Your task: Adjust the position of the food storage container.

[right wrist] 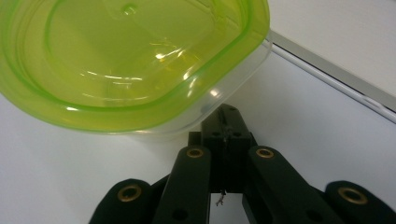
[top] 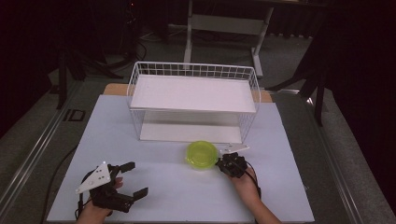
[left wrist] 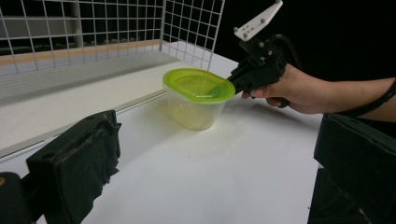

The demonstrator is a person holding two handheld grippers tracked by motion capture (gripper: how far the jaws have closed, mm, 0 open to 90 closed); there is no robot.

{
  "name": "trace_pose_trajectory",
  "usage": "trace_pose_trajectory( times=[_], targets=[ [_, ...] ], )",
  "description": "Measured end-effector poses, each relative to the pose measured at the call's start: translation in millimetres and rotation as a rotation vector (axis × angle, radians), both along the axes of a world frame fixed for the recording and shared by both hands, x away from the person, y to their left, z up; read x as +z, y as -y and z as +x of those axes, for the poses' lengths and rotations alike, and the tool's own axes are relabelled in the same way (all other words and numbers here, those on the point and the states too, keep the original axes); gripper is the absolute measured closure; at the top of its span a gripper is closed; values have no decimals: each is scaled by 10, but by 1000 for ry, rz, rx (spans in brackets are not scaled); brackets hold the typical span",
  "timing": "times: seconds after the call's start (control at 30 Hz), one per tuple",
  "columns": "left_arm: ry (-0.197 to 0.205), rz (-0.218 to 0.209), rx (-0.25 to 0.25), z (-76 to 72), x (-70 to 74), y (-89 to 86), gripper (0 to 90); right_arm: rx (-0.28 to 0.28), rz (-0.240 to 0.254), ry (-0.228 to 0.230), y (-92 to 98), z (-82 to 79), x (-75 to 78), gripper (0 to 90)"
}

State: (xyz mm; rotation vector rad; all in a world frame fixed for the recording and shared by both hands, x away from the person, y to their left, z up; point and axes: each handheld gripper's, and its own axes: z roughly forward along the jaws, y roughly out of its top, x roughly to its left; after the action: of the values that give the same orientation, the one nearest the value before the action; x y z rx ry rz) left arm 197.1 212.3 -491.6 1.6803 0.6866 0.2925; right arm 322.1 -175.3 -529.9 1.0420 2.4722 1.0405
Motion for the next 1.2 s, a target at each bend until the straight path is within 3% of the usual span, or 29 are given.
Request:
trace_pose_trajectory(
  times=[0.47, 0.7, 0.97, 1.2],
  targets=[
    [0, 2, -1, -8, -4, -16, 12, 53, 4, -14, -331, 54, -47, 900],
    [4, -2, 16, -10, 0, -27, 12, 61, 10, -13, -390, 75, -45, 900],
    [11, 12, 35, -4, -4, -24, 12, 36, 18, 13, -191, -14, 52, 857],
    [3, 1, 34, 4, -11, -14, 12, 19, 33, 53, 98, -228, 201, 768]
  ],
)
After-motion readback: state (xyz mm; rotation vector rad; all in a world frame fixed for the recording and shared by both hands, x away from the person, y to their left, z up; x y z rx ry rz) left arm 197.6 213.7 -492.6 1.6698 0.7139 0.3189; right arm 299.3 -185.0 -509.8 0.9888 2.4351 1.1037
